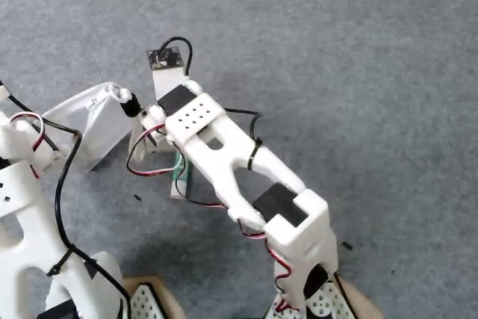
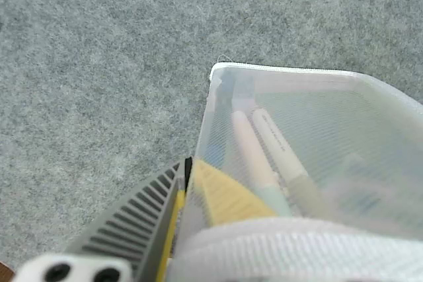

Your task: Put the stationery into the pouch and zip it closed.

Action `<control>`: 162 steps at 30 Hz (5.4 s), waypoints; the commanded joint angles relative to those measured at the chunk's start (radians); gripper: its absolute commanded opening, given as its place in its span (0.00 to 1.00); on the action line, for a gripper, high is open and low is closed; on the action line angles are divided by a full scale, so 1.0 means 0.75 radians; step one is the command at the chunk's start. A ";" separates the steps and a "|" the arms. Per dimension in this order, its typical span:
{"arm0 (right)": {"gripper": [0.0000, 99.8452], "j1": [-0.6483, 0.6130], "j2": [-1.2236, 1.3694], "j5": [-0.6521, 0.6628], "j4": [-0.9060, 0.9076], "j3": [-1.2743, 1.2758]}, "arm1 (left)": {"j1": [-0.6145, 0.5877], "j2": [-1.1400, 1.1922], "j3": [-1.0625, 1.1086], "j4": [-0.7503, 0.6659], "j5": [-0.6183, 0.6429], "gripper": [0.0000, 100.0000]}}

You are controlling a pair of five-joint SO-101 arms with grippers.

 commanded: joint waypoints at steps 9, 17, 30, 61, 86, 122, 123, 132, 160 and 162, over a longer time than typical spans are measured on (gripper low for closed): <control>0.22 0.063 0.263 -0.072 0.004 -0.167 | -0.017 -0.004 -0.046 -0.012 0.000 0.03; 0.14 0.119 0.455 -0.059 0.113 -0.404 | -0.017 -0.004 -0.015 -0.012 0.000 0.03; 0.13 0.137 0.535 -0.057 0.350 -0.658 | -0.017 -0.006 0.007 -0.020 0.000 0.03; 0.01 0.423 0.388 0.646 0.655 -1.926 | -0.013 -0.006 0.009 -0.020 0.000 0.03; 0.01 0.366 -0.054 0.646 0.628 -1.992 | 0.545 -0.012 0.003 0.012 -0.063 0.03; 0.01 -0.039 -0.363 0.646 0.683 -1.603 | 0.801 -0.016 0.011 0.012 -0.065 0.03; 0.01 -0.039 -0.382 0.646 0.683 -1.574 | 0.801 -0.016 0.011 0.012 -0.065 0.03; 0.01 -0.039 -0.551 0.646 0.683 -1.280 | 0.799 -0.016 0.009 0.012 -0.065 0.03; 0.01 -0.039 -0.969 0.581 0.248 -0.504 | 0.799 -0.010 0.009 0.012 -0.063 0.03; 0.01 -0.039 -1.028 0.581 0.190 -0.398 | 0.799 -0.010 0.009 0.012 -0.063 0.03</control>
